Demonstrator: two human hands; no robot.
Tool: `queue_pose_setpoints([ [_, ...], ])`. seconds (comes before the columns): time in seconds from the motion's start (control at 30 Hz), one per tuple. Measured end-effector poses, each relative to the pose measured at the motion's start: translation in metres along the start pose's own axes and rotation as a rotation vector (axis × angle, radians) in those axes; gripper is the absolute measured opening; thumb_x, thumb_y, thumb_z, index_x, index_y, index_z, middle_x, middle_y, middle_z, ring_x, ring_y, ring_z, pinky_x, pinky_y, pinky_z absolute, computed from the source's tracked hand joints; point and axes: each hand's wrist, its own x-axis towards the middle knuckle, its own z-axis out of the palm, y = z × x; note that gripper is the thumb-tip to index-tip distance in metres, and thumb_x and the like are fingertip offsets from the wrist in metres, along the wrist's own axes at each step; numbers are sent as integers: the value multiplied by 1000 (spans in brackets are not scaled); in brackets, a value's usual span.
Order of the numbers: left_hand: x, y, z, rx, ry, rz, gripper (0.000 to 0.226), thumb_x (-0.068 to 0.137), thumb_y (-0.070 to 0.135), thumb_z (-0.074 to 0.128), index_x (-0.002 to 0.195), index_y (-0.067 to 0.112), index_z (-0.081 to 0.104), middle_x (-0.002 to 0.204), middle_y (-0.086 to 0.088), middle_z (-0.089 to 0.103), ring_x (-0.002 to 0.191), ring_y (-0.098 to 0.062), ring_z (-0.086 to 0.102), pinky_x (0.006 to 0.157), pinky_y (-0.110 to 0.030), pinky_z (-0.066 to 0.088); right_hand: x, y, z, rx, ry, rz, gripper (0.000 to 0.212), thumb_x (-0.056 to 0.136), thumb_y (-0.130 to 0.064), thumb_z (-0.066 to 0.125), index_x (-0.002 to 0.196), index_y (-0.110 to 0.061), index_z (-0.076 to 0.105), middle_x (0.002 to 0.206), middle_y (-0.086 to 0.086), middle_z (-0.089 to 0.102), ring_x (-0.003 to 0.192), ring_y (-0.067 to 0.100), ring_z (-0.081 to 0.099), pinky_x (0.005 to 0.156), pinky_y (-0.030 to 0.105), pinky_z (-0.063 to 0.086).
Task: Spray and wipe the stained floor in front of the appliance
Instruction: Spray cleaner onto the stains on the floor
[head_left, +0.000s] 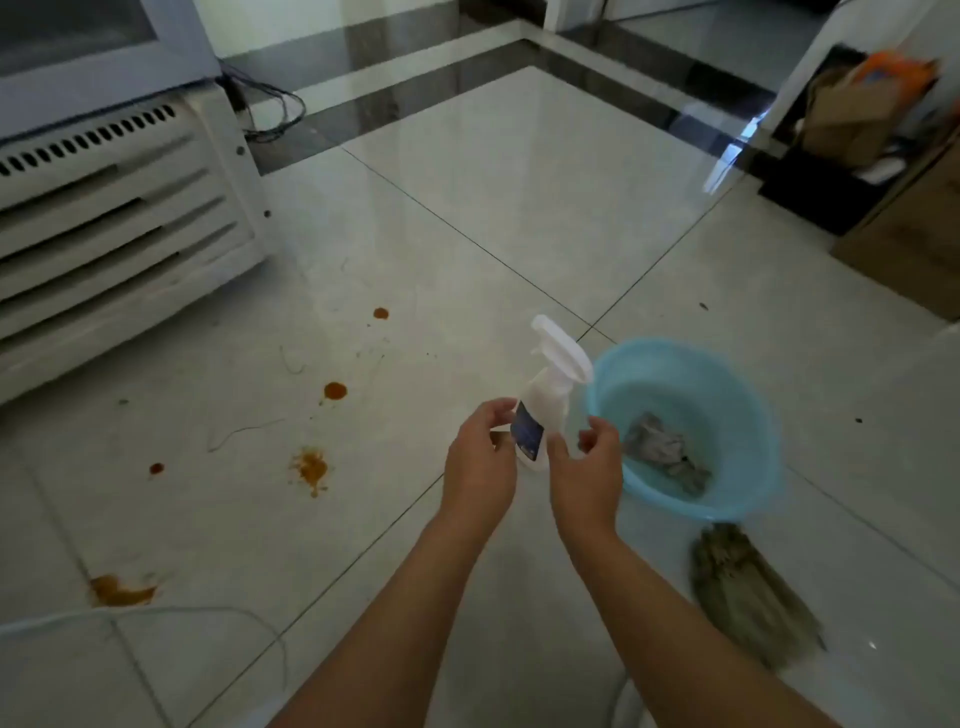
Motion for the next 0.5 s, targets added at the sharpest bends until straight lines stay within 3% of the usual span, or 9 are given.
queue_pose_setpoints([
  [0.07, 0, 3, 5, 15, -22, 7, 36, 94, 9, 49, 117, 35, 53, 121, 13, 59, 101, -3, 55, 75, -11, 41, 13, -5, -1, -3, -43, -34, 59, 87, -29, 65, 138, -16, 38, 134, 0, 49, 124, 16, 47, 102, 29, 38],
  [0.1, -1, 1, 6, 24, -25, 14, 36, 93, 8, 50, 117, 36, 52, 122, 12, 58, 101, -3, 55, 76, -12, 41, 20, -10, -2, -4, -99, -50, 59, 87, -29, 65, 138, -19, 38, 134, -3, 50, 123, 13, 48, 101, 26, 39],
  [0.17, -3, -2, 6, 53, -53, 1, 40, 91, 9, 55, 122, 34, 49, 127, 10, 56, 104, -5, 54, 81, -17, 44, 34, -20, 1, -3, -221, -63, 45, 84, -25, 66, 125, -21, 47, 111, -6, 61, 101, 9, 59, 80, 18, 45],
  [0.23, -4, -7, 1, 103, -80, -37, 50, 88, 14, 62, 132, 30, 44, 132, 7, 52, 110, -9, 52, 89, -25, 47, 43, -27, 4, -73, -278, -81, 29, 83, -21, 64, 110, -16, 55, 88, -4, 63, 85, 16, 64, 65, 21, 45],
  [0.37, -8, -15, -14, 139, -102, -85, 65, 81, 22, 70, 138, 31, 38, 137, 5, 49, 113, -10, 51, 94, -30, 46, 37, -41, 2, -197, -259, -164, 23, 83, -19, 61, 97, 0, 61, 83, 15, 67, 84, 33, 65, 70, 36, 50],
  [0.43, -8, -20, -22, 172, -104, -114, 75, 78, 29, 73, 141, 31, 33, 142, 4, 45, 121, -12, 48, 98, -31, 45, 23, -49, 0, -280, -307, -213, 24, 80, -13, 59, 86, 10, 62, 81, 23, 68, 78, 36, 65, 64, 32, 47],
  [0.5, -6, -22, -26, 210, -115, -161, 90, 72, 40, 76, 145, 28, 26, 149, 3, 38, 132, -18, 43, 103, -36, 42, 8, -60, -1, -340, -343, -280, 22, 82, -21, 59, 85, 1, 63, 76, 15, 69, 73, 29, 65, 62, 27, 46],
])
